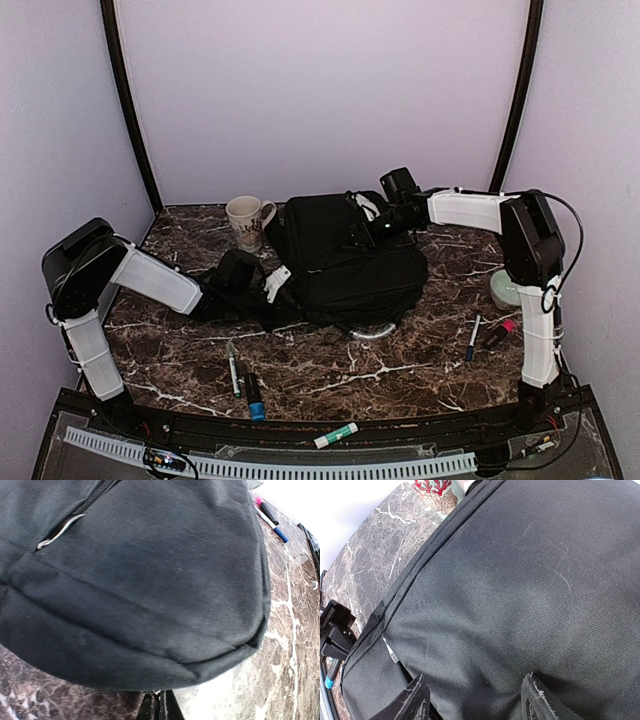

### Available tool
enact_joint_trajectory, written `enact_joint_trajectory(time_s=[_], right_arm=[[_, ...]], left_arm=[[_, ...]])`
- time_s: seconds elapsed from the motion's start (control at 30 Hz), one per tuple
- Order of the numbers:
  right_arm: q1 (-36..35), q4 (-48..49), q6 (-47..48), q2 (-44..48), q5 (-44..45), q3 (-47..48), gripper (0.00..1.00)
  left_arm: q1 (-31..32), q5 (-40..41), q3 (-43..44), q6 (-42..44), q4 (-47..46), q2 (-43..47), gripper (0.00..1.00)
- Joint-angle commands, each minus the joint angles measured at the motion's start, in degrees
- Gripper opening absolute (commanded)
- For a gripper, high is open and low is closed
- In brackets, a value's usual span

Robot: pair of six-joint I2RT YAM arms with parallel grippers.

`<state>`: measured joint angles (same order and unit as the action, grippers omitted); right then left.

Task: Pack the student bag
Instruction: Zip the student bag at the center of the board.

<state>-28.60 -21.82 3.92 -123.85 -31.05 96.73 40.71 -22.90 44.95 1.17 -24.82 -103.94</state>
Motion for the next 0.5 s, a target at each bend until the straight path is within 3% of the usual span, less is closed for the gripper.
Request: enact_joint_trajectory(time_s=[0.0,0.47], right_arm=[[1.79,-8.23,-1.37,-6.84,8.36,-3.01,0.63],[1.79,-9.2,0.64,-1.97,10.13,-3.91,0.62]], left_arm=[[2.82,-1.42,0.07,-0.74,3.47,2.91,0.0],[8.95,-0.8,2.84,0.28,7.9,2.86,0.0]])
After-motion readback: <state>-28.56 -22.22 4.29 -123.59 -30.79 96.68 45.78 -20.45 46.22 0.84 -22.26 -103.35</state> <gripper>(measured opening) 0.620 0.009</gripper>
